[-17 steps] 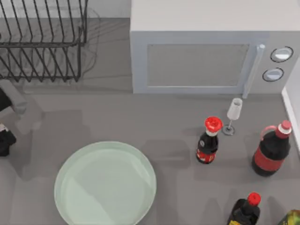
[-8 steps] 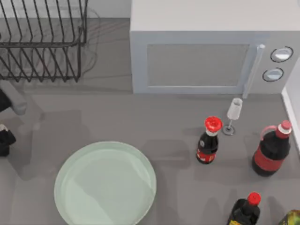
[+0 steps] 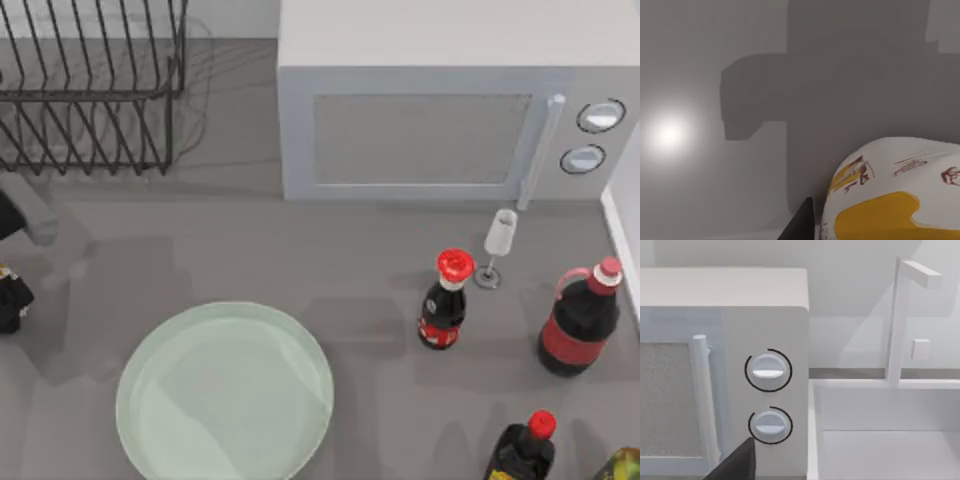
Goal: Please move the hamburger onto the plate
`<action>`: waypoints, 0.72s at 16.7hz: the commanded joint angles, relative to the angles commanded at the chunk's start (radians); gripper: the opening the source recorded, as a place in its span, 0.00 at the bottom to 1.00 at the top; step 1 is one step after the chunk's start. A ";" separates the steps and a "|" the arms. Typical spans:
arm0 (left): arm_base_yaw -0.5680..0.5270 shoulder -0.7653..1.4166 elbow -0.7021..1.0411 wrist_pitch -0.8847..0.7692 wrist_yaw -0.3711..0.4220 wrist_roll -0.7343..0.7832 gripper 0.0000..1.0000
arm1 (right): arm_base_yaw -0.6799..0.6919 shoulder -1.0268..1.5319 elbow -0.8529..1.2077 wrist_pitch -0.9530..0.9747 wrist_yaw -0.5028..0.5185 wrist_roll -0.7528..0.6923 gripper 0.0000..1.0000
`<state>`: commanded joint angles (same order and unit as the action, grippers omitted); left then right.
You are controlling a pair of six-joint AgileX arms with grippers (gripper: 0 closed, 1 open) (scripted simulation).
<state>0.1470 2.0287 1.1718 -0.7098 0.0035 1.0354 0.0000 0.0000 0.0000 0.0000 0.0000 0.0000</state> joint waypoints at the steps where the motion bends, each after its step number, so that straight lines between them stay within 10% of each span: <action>1: 0.000 0.000 0.000 0.000 0.000 0.000 0.00 | 0.000 0.000 0.000 0.000 0.000 0.000 1.00; 12: -0.001 -0.077 0.065 -0.139 0.023 -0.016 0.00 | 0.000 0.000 0.000 0.000 0.000 0.000 1.00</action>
<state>0.1463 1.9520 1.2370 -0.8485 0.0267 1.0193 0.0000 0.0000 0.0000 0.0000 0.0000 0.0000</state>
